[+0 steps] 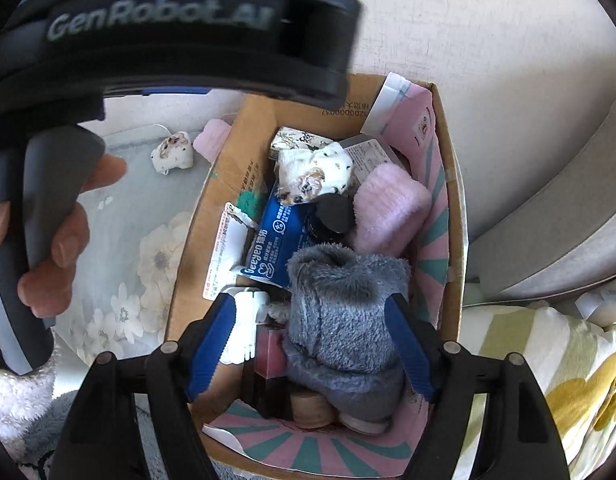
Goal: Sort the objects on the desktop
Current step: 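Withdraw both grippers back over the cloth toward the plush hamster and pink towel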
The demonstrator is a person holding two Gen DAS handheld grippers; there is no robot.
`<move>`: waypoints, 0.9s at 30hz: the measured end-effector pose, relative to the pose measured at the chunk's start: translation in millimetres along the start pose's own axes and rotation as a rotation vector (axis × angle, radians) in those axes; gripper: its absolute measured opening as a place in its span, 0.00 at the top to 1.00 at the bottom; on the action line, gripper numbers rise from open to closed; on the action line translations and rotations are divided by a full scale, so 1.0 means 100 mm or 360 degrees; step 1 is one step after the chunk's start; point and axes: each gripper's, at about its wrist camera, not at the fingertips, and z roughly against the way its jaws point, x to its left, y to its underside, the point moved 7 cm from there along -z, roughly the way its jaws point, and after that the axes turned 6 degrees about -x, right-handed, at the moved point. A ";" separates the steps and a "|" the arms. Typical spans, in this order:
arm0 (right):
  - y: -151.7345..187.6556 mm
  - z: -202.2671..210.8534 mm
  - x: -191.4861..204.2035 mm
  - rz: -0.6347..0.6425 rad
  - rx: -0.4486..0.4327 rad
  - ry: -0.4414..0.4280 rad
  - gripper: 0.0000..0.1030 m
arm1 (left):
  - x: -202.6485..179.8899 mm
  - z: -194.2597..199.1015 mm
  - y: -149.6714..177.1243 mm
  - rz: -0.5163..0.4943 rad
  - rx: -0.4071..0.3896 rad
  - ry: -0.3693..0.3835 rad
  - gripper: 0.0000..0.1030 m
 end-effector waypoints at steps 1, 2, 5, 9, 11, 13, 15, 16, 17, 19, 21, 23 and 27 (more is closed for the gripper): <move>-0.01 0.00 0.01 0.0000 -0.0004 0.0005 0.29 | 0.03 0.02 0.00 0.0006 -0.0003 -0.0002 0.00; -0.02 0.01 0.03 0.0000 -0.0009 0.0009 0.29 | 0.07 0.05 -0.01 0.0011 -0.0008 0.0000 0.00; -0.04 0.02 0.10 -0.0007 -0.0019 0.0015 0.29 | 0.18 0.15 -0.01 0.0034 -0.0031 -0.0007 0.00; -0.10 0.04 0.20 -0.0017 -0.0048 0.0007 0.29 | 0.35 0.34 -0.03 0.0033 -0.0067 -0.0034 0.00; -0.13 0.07 0.25 -0.0039 -0.0065 -0.0016 0.29 | 0.47 0.45 -0.04 0.0029 -0.0090 -0.0060 0.00; -0.23 0.12 0.32 -0.0055 -0.0097 -0.0021 0.29 | 0.64 0.60 -0.06 0.0043 -0.0119 -0.0087 0.00; -0.25 0.18 0.35 -0.0044 -0.0132 -0.0004 0.29 | 0.82 0.77 -0.08 0.0071 -0.0161 -0.0103 0.00; -0.29 0.22 0.39 -0.0034 -0.0156 0.0002 0.29 | 0.95 0.87 -0.10 0.0088 -0.0187 -0.0119 0.00; -0.30 0.22 0.43 -0.0027 -0.0173 0.0006 0.29 | 1.08 0.98 -0.11 0.0102 -0.0212 -0.0140 0.00; -0.41 0.26 0.55 0.0005 -0.0238 0.0016 0.29 | 1.30 1.13 -0.13 0.0115 -0.0250 -0.0188 0.00; -0.50 0.32 0.64 0.0031 -0.0286 0.0005 0.29 | 1.53 1.27 -0.13 0.0122 -0.0286 -0.0233 0.00; -0.60 0.32 0.79 0.0062 -0.0331 -0.0016 0.29 | 1.73 1.38 -0.10 0.0114 -0.0307 -0.0241 0.00; -0.75 0.34 1.08 0.0087 -0.0407 -0.0072 0.29 | 2.04 1.41 0.05 0.0062 -0.0311 -0.0241 0.00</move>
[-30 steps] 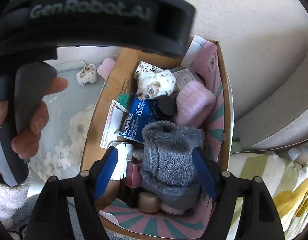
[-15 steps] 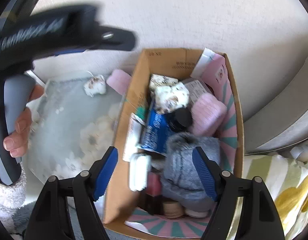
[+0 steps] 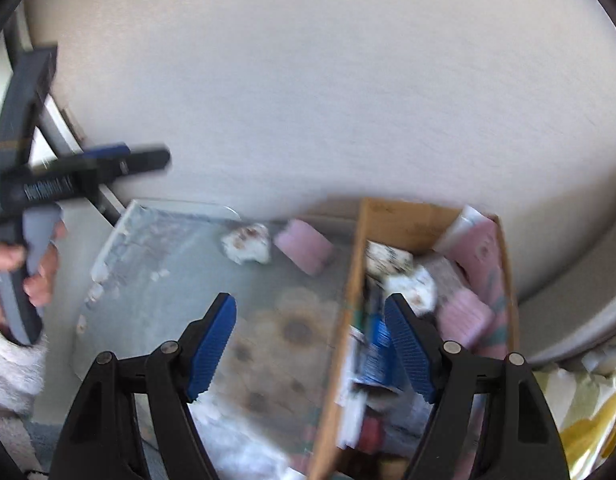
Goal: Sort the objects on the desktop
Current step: 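Withdraw both grippers back over the cloth toward the plush hamster and pink towel, then grasp the white plush hamster with the left gripper while the right grasps the pink towel roll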
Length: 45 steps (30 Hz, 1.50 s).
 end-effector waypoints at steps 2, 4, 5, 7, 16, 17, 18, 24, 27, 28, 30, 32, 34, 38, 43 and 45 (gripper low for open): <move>-0.03 -0.07 0.12 0.0025 -0.0015 0.0005 0.29 | 0.11 -0.05 0.13 -0.0032 0.0028 0.0009 0.00; -0.08 -0.19 0.23 0.0141 -0.0002 0.0023 0.29 | 0.18 -0.15 0.29 -0.0073 0.0079 0.0040 0.00; -0.11 -0.26 0.27 0.0233 0.0009 0.0036 0.29 | 0.21 -0.20 0.37 -0.0097 0.0108 0.0067 0.00; -0.23 -0.42 0.33 0.0432 0.0038 0.0039 0.29 | 0.21 -0.34 0.50 -0.0173 0.0168 0.0128 0.00; -0.13 -1.65 0.38 0.0890 0.0368 -0.0004 0.29 | 0.17 -1.28 0.93 -0.0392 0.0232 0.0348 0.07; -0.06 -1.75 0.37 0.0933 0.0396 0.0016 0.29 | 0.16 -1.38 0.98 -0.0397 0.0246 0.0365 0.08; -0.01 -1.85 0.36 0.0970 0.0428 0.0040 0.29 | 0.14 -1.47 1.03 -0.0408 0.0259 0.0381 0.10; 0.08 -2.23 0.26 0.1080 0.0601 0.0206 0.35 | 0.06 -1.87 1.21 -0.0490 0.0343 0.0403 0.33; 0.08 -2.29 0.24 0.1062 0.0651 0.0180 0.48 | 0.04 -1.86 1.20 -0.0507 0.0322 0.0430 0.39; 0.11 -2.30 0.25 0.1041 0.0686 0.0119 0.56 | 0.04 -1.85 1.19 -0.0503 0.0324 0.0450 0.49; 0.16 -2.33 0.24 0.1043 0.0732 0.0112 0.67 | 0.08 -1.83 1.19 -0.0514 0.0329 0.0442 0.64; 0.18 -2.31 0.25 0.1050 0.0732 0.0090 0.71 | 0.11 -1.81 1.18 -0.0475 0.0339 0.0470 0.70; 0.18 -2.26 0.26 0.1025 0.0719 0.0073 0.73 | 0.15 -1.75 1.14 -0.0468 0.0314 0.0449 0.71; 0.18 -2.10 0.27 0.0938 0.0682 0.0056 0.73 | 0.21 -1.56 1.07 -0.0424 0.0286 0.0432 0.71; 0.19 -1.78 0.32 0.0815 0.0629 0.0012 0.73 | 0.32 -1.20 1.03 -0.0326 0.0270 0.0388 0.71; 0.20 -1.61 0.35 0.0751 0.0622 -0.0024 0.73 | 0.36 -1.02 1.02 -0.0260 0.0281 0.0379 0.71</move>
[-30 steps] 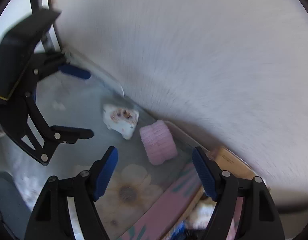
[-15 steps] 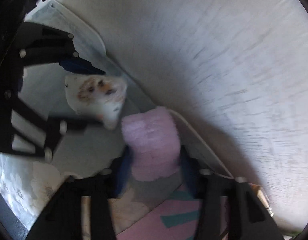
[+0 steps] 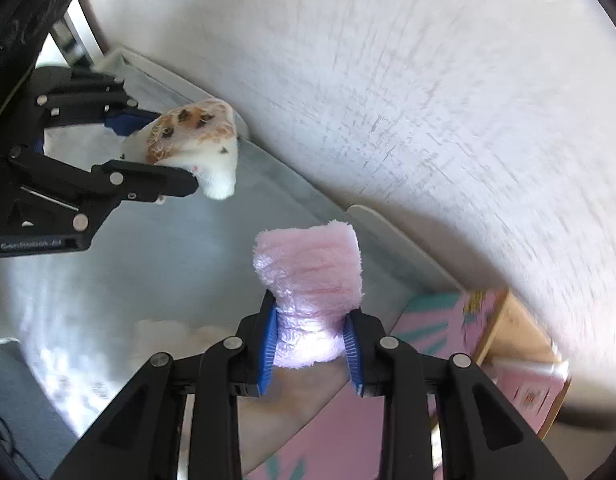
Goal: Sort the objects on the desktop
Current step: 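Grasp the white plush hamster with the left gripper while the right grasps the pink towel roll, then carry the plush hamster and pink towel roll into the box and release both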
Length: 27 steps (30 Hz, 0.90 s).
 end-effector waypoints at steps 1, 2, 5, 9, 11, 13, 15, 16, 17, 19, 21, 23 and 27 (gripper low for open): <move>0.04 0.10 0.04 -0.0021 -0.0007 -0.0021 0.73 | -0.01 0.07 0.01 0.0022 0.0002 -0.0001 0.71; 0.06 0.16 0.06 -0.0029 -0.0011 -0.0032 0.73 | -0.03 0.17 0.01 0.0046 0.0008 0.0005 0.71; 0.17 0.42 0.12 -0.0073 -0.0031 -0.0104 0.73 | -0.12 0.43 -0.06 0.0042 -0.0018 -0.0007 0.71; 0.31 0.86 0.13 -0.0122 -0.0107 -0.0182 0.73 | -0.24 0.71 -0.31 0.0002 -0.0058 -0.0026 0.71; 0.26 1.01 -0.04 -0.0140 -0.0136 -0.0206 0.73 | -0.42 0.86 -0.39 0.0006 -0.0088 -0.0015 0.71; 0.33 1.16 -0.09 -0.0167 -0.0159 -0.0230 0.73 | -0.49 0.93 -0.55 0.0022 -0.0114 0.0010 0.71; 0.32 1.27 -0.19 -0.0203 -0.0175 -0.0237 0.73 | -0.63 0.96 -0.70 0.0033 -0.0125 0.0053 0.71; 0.31 1.30 -0.22 -0.0224 -0.0181 -0.0240 0.73 | -0.72 0.97 -0.74 0.0029 -0.0135 0.0075 0.71; 0.33 1.35 -0.27 -0.0245 -0.0193 -0.0242 0.73 | -0.78 0.97 -0.77 0.0022 -0.0143 0.0086 0.71; 0.41 1.46 -0.36 -0.0273 -0.0219 -0.0227 0.73 | -0.89 0.98 -0.83 0.0005 -0.0151 0.0094 0.71; 0.41 1.54 -0.46 -0.0291 -0.0247 -0.0224 0.73 | -1.03 0.95 -0.89 0.0003 -0.0149 0.0109 0.71; 0.48 1.60 -0.51 -0.0306 -0.0255 -0.0237 0.73 | -1.14 0.91 -0.94 -0.0006 -0.0144 0.0125 0.71; 0.71 1.68 -0.69 -0.0341 -0.0241 -0.0218 0.73 | -1.40 0.81 -1.05 -0.0039 -0.0146 0.0147 0.71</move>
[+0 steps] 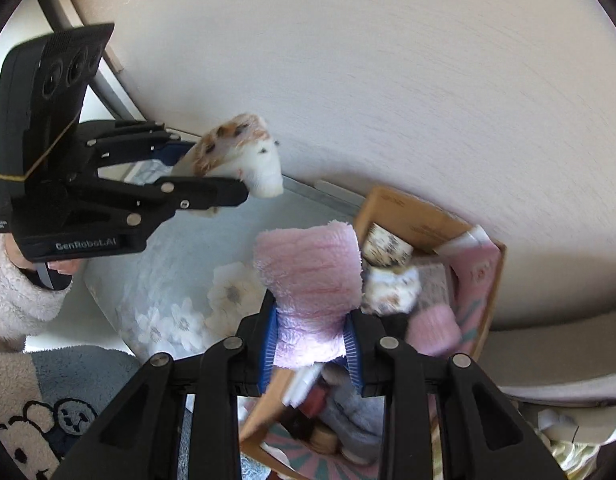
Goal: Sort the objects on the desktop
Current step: 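Carry the plush hamster and pink towel roll into the box and release both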
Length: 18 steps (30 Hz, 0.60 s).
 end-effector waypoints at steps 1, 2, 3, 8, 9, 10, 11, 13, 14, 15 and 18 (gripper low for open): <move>0.05 0.04 -0.07 -0.0013 0.0004 0.0004 0.73 | -0.08 -0.05 -0.04 -0.0001 -0.0001 0.0008 0.71; 0.08 0.08 -0.12 -0.0019 0.0007 0.0003 0.73 | -0.16 -0.14 -0.07 0.0000 0.0003 0.0011 0.71; 0.14 0.11 -0.18 -0.0030 0.0009 0.0005 0.73 | -0.18 -0.13 -0.08 0.0002 0.0009 0.0011 0.71; 0.41 0.26 -0.42 -0.0079 0.0009 0.0029 0.73 | -0.50 -0.38 -0.16 -0.0028 0.0027 0.0021 0.71; 0.48 0.26 -0.48 -0.0092 0.0023 0.0039 0.73 | -0.58 -0.45 -0.18 -0.0030 0.0030 0.0028 0.71; 0.56 0.27 -0.53 -0.0106 0.0035 0.0046 0.73 | -0.67 -0.54 -0.20 -0.0037 0.0039 0.0033 0.71; 0.60 0.27 -0.56 -0.0113 0.0042 0.0044 0.73 | -0.73 -0.61 -0.21 -0.0041 0.0050 0.0034 0.71; 0.71 0.30 -0.57 -0.0123 0.0059 0.0042 0.73 | -0.86 -0.77 -0.22 -0.0050 0.0074 0.0034 0.71; 0.76 0.29 -0.58 -0.0128 0.0065 0.0037 0.73 | -0.92 -0.85 -0.23 -0.0064 0.0086 0.0029 0.71; 0.81 0.29 -0.59 -0.0135 0.0072 0.0021 0.73 | -1.00 -0.96 -0.25 -0.0072 0.0096 0.0023 0.71; 0.94 0.21 -0.61 -0.0138 0.0081 -0.0023 0.73 | -1.14 -1.17 -0.28 -0.0081 0.0142 0.0006 0.71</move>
